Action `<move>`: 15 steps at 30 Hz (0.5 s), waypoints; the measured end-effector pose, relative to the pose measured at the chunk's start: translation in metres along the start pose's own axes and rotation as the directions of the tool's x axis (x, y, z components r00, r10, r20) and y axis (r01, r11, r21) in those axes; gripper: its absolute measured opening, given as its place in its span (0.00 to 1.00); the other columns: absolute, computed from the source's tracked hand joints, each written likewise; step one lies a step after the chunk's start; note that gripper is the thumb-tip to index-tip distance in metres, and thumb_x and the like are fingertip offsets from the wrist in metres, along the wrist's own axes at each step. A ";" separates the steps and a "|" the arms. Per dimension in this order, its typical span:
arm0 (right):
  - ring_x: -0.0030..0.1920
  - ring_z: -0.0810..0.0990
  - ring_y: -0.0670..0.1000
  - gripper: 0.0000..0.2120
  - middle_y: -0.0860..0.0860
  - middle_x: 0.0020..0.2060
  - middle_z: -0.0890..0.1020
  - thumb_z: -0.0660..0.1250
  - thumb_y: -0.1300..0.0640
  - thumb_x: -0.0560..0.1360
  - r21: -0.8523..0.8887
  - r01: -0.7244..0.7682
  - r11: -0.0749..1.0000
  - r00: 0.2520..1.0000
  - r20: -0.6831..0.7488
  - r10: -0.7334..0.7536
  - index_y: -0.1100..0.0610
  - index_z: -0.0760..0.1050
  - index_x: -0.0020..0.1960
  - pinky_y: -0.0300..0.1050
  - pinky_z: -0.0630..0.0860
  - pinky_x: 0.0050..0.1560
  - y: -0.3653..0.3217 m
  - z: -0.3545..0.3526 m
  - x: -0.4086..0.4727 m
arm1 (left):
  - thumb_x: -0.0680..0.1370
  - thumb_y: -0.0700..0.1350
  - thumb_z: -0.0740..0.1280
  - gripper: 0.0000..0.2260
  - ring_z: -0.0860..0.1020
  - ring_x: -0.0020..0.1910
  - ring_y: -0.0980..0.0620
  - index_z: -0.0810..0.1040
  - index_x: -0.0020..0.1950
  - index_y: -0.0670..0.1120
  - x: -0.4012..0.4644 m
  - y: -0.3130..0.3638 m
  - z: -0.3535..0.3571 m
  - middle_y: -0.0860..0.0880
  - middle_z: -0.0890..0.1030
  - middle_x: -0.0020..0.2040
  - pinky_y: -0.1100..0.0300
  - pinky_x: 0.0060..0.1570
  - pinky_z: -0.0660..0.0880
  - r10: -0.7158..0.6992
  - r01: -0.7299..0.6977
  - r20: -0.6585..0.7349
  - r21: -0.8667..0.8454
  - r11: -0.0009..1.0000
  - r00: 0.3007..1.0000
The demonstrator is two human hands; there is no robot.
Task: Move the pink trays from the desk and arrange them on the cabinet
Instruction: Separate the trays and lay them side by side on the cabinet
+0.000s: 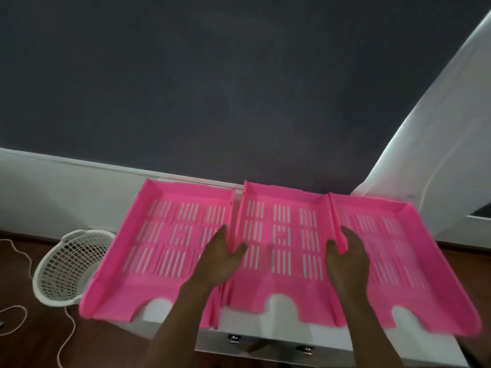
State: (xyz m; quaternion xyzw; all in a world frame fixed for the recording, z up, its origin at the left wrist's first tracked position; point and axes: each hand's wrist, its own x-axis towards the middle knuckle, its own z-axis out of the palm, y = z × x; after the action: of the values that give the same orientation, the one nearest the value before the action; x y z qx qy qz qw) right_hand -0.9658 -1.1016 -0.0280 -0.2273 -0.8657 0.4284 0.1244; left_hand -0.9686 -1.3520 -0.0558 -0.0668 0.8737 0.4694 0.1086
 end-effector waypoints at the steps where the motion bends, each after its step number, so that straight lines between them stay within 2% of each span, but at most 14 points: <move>1: 0.73 0.68 0.61 0.27 0.60 0.74 0.69 0.67 0.55 0.78 -0.074 -0.038 0.997 0.999 -0.013 0.037 0.59 0.66 0.75 0.55 0.64 0.71 0.013 -0.011 0.009 | 0.79 0.58 0.62 0.39 0.56 0.80 0.45 0.46 0.81 0.43 0.002 0.003 0.012 0.45 0.52 0.82 0.57 0.73 0.52 -0.011 0.011 0.022 -0.010 1.000 1.000; 3: 0.77 0.61 0.64 0.37 0.62 0.78 0.62 0.68 0.48 0.77 -0.204 -0.093 0.975 0.992 0.066 0.108 0.61 0.57 0.79 0.63 0.61 0.74 0.035 -0.028 0.024 | 0.80 0.54 0.63 0.39 0.54 0.80 0.44 0.42 0.81 0.43 0.010 0.007 0.026 0.44 0.50 0.82 0.58 0.72 0.51 -0.017 0.017 0.000 -0.003 1.000 1.000; 4: 0.78 0.59 0.63 0.39 0.61 0.79 0.60 0.68 0.47 0.77 -0.212 -0.119 0.970 0.980 0.133 0.149 0.61 0.54 0.80 0.62 0.60 0.75 0.042 -0.031 0.028 | 0.81 0.52 0.62 0.38 0.55 0.80 0.44 0.42 0.81 0.43 0.014 0.008 0.030 0.44 0.50 0.82 0.60 0.71 0.51 -0.010 0.010 -0.004 0.012 1.000 1.000; 5: 0.77 0.61 0.63 0.38 0.61 0.78 0.62 0.67 0.49 0.78 -0.208 -0.128 0.970 0.966 0.196 0.170 0.62 0.54 0.80 0.59 0.61 0.75 0.046 -0.031 0.028 | 0.82 0.49 0.62 0.37 0.57 0.79 0.45 0.42 0.81 0.43 0.018 0.010 0.032 0.44 0.50 0.82 0.61 0.70 0.53 0.005 -0.005 0.003 0.029 1.000 1.000; 6: 0.74 0.68 0.62 0.33 0.61 0.76 0.67 0.65 0.52 0.80 -0.204 -0.106 0.973 0.960 0.233 0.154 0.62 0.57 0.79 0.54 0.64 0.73 0.050 -0.028 0.027 | 0.82 0.45 0.61 0.35 0.64 0.76 0.46 0.41 0.81 0.43 0.022 0.010 0.035 0.44 0.50 0.82 0.63 0.69 0.57 0.020 -0.020 0.010 0.045 0.999 1.000; 7: 0.66 0.78 0.61 0.29 0.62 0.70 0.75 0.63 0.55 0.81 -0.207 -0.066 0.976 0.964 0.241 0.116 0.63 0.60 0.78 0.48 0.70 0.67 0.052 -0.024 0.025 | 0.82 0.42 0.60 0.34 0.75 0.66 0.53 0.42 0.81 0.43 0.026 0.011 0.038 0.44 0.52 0.82 0.66 0.64 0.67 0.035 -0.035 0.003 0.067 0.997 0.999; 8: 0.52 0.85 0.56 0.25 0.61 0.59 0.82 0.61 0.58 0.82 -0.212 -0.036 0.977 0.971 0.224 0.085 0.63 0.63 0.77 0.43 0.75 0.57 0.054 -0.020 0.022 | 0.82 0.39 0.59 0.33 0.78 0.50 0.60 0.42 0.81 0.44 0.031 0.012 0.042 0.44 0.56 0.81 0.71 0.50 0.74 0.047 -0.045 -0.018 0.091 0.995 0.999; 9: 0.37 0.84 0.49 0.24 0.58 0.47 0.84 0.61 0.59 0.82 -0.203 -0.027 0.979 0.977 0.203 0.069 0.63 0.64 0.77 0.41 0.78 0.46 0.056 -0.016 0.020 | 0.81 0.36 0.59 0.34 0.74 0.37 0.61 0.43 0.81 0.44 0.036 0.011 0.045 0.43 0.61 0.80 0.72 0.35 0.73 0.047 -0.042 -0.047 0.112 0.993 0.998; 10: 0.27 0.78 0.43 0.24 0.54 0.39 0.83 0.61 0.60 0.82 -0.186 -0.033 0.982 0.977 0.200 0.071 0.62 0.64 0.77 0.40 0.79 0.37 0.059 -0.014 0.019 | 0.80 0.34 0.58 0.34 0.71 0.31 0.59 0.43 0.81 0.45 0.041 0.009 0.049 0.43 0.64 0.78 0.70 0.27 0.69 0.037 -0.026 -0.078 0.129 0.991 0.996; 12: 0.19 0.71 0.38 0.24 0.48 0.30 0.78 0.61 0.60 0.82 -0.177 -0.037 0.983 0.974 0.214 0.076 0.61 0.65 0.76 0.36 0.76 0.27 0.066 -0.013 0.020 | 0.79 0.32 0.58 0.35 0.71 0.29 0.57 0.44 0.81 0.45 0.046 0.007 0.053 0.41 0.68 0.75 0.68 0.22 0.66 0.026 -0.007 -0.122 0.152 0.988 0.992; 14: 0.19 0.71 0.38 0.23 0.47 0.28 0.77 0.61 0.60 0.81 -0.179 -0.038 0.983 0.974 0.215 0.077 0.61 0.66 0.76 0.37 0.77 0.25 0.068 -0.013 0.023 | 0.79 0.31 0.58 0.35 0.71 0.28 0.56 0.46 0.81 0.45 0.048 0.008 0.054 0.40 0.71 0.73 0.68 0.22 0.66 0.030 -0.007 -0.153 0.153 0.988 0.988; 15: 0.21 0.73 0.40 0.23 0.49 0.29 0.79 0.61 0.60 0.81 -0.180 -0.030 0.983 0.976 0.206 0.068 0.61 0.66 0.76 0.41 0.80 0.27 0.069 -0.013 0.023 | 0.79 0.32 0.58 0.34 0.71 0.27 0.56 0.47 0.81 0.45 0.047 0.010 0.054 0.41 0.71 0.72 0.68 0.21 0.65 0.028 0.000 -0.157 0.172 0.985 0.987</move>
State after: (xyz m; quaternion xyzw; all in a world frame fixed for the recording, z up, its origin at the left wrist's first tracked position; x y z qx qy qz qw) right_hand -0.9610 -1.0448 -0.0745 -0.2118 -0.9025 0.3751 0.0003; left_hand -1.0090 -1.3021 -0.0882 -0.0882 0.9171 0.3866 0.0409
